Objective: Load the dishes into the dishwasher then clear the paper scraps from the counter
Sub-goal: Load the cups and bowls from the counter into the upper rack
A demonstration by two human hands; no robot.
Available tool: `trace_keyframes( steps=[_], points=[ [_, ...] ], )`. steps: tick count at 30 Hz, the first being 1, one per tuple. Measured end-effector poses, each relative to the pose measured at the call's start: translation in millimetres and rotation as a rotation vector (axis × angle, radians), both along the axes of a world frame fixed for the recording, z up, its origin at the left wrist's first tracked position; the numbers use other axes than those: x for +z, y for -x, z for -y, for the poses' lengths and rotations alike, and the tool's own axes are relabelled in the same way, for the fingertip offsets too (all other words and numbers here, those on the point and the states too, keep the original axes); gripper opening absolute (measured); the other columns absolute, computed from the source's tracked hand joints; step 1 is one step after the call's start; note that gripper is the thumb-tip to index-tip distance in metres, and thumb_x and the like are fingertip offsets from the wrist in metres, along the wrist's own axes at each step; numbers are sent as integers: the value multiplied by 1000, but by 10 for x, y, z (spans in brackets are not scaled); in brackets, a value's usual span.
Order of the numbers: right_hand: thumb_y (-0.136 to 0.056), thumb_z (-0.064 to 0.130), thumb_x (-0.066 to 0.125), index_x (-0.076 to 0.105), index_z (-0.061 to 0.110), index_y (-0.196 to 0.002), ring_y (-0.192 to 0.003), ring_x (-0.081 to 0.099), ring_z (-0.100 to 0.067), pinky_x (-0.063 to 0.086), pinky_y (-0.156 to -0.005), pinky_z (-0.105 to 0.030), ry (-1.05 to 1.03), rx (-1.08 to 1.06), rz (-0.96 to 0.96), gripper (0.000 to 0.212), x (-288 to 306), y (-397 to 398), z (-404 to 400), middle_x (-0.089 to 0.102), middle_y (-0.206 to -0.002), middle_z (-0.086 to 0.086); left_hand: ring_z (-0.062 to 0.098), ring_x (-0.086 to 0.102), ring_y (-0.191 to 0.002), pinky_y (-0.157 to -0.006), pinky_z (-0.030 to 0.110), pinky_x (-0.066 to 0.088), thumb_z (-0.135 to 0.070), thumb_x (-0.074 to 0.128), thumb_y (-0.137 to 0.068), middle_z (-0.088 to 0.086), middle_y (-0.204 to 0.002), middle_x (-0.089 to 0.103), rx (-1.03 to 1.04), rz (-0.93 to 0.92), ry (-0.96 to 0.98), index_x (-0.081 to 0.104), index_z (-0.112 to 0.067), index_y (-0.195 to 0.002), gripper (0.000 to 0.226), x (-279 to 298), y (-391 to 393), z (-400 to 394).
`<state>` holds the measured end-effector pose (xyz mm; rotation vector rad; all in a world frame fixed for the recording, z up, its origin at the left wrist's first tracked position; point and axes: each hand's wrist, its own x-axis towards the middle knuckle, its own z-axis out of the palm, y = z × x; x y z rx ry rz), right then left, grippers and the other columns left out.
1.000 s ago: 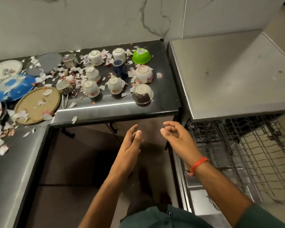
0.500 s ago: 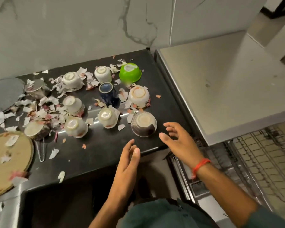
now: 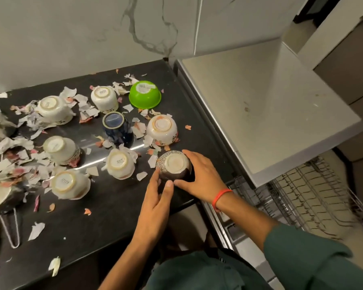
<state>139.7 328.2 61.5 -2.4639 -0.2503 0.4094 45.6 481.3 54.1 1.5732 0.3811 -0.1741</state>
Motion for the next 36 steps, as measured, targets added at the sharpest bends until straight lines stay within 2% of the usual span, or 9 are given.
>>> trace_keyframes(
  steps=[7,13,17,20,23,27,33,34,36],
  points=[
    [-69,50,87,33,30,-154,-144,34,-18,33,-118,-44,21,40,24,102,-60,-79,-68,45,-152,5,-22,42,-129,-98,3,36,-44,50,-101,-51,-123,52,74,-19,130,32,-56,-141,46,108,-26,19],
    [-63,58,85,42,33,-148,-136,46,-14,42,-113,-41,-64,12,33,98,-92,-108,4,54,-145,7,-21,37,-134,-108,10,32,-51,56,-98,-45,-134,44,92,45,167,27,-57,-145,55,226,-37,154],
    [-57,66,80,48,36,-140,-127,54,-8,48,-108,-36,-186,-37,-12,94,-63,-111,93,60,-135,14,-18,41,-133,-102,10,38,-53,61,-96,-32,-145,45,120,82,131,32,-50,-150,62,269,-53,245],
    [-58,62,86,53,36,-136,-119,58,1,51,-104,-28,-303,-92,-52,89,-16,-92,182,63,-128,18,-19,41,-132,-100,7,41,-51,61,-93,-23,-154,42,137,92,91,30,-47,-156,70,325,-89,271],
    [-59,58,91,56,36,-134,-116,60,2,54,-101,-28,-394,-147,-79,86,9,-58,279,66,-124,19,-16,46,-130,-112,22,40,-40,60,-96,-22,-149,49,157,115,87,34,-47,-154,64,418,-148,328],
    [-59,57,92,57,36,-134,-117,61,4,53,-101,-27,-482,-228,-83,86,52,3,423,67,-124,19,-15,48,-128,-114,30,40,-28,60,-101,-21,-145,51,146,147,72,35,-45,-154,61,512,-189,492],
    [-64,33,94,56,44,-127,-114,60,10,53,-91,-17,-611,-370,-53,74,239,153,843,66,-118,27,6,50,-137,-116,45,42,-39,67,-96,-13,-151,48,45,162,98,29,-47,-155,70,608,-206,923],
    [-64,31,95,57,43,-128,-114,61,7,54,-91,-19,-623,-387,-46,75,256,186,928,67,-119,26,6,50,-138,-116,42,43,-37,66,-97,-14,-153,47,-16,158,130,25,-47,-157,74,635,-204,1038],
    [-64,29,95,57,39,-132,-116,62,2,57,-93,-26,-643,-416,-27,79,280,245,1076,67,-123,22,-7,42,-140,-115,22,39,-34,61,-92,-25,-158,37,-135,161,149,13,-49,-159,84,699,-190,1264]
  ],
)
